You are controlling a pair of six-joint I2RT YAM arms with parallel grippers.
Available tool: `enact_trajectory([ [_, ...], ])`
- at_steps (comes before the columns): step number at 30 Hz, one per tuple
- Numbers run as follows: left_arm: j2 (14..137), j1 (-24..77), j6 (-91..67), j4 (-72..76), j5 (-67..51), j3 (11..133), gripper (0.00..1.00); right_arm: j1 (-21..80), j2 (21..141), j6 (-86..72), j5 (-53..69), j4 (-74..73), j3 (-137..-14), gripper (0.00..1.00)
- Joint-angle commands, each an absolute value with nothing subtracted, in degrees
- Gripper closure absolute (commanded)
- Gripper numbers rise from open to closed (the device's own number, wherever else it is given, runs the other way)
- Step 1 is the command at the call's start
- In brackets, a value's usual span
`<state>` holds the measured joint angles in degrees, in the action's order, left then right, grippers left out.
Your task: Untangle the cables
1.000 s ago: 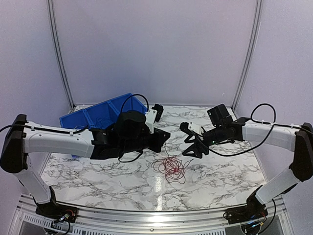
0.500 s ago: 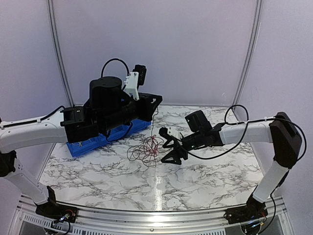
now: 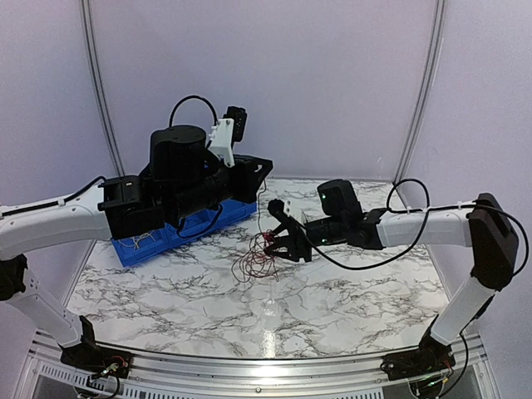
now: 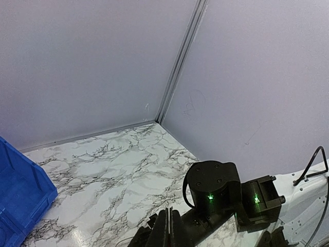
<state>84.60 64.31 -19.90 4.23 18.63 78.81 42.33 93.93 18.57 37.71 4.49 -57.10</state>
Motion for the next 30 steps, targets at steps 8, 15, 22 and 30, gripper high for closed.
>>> enact_trajectory([
  [8,83.55,66.41,-9.59,-5.07,24.86,96.14,1.00,37.09,101.58,13.83,37.23,4.44,-57.88,1.00],
  [15,78.22,68.73,-0.40,-7.60,33.36,107.52,1.00,28.37,107.57,9.70,39.85,0.84,-59.98,0.98],
  [22,73.45,68.73,-0.51,-7.65,35.98,103.36,1.00,25.16,109.92,9.30,36.98,-3.40,-62.31,0.88],
  [30,67.79,68.82,-3.73,-8.96,37.49,97.37,1.00,21.25,110.93,7.95,32.89,-5.22,-63.33,0.89],
])
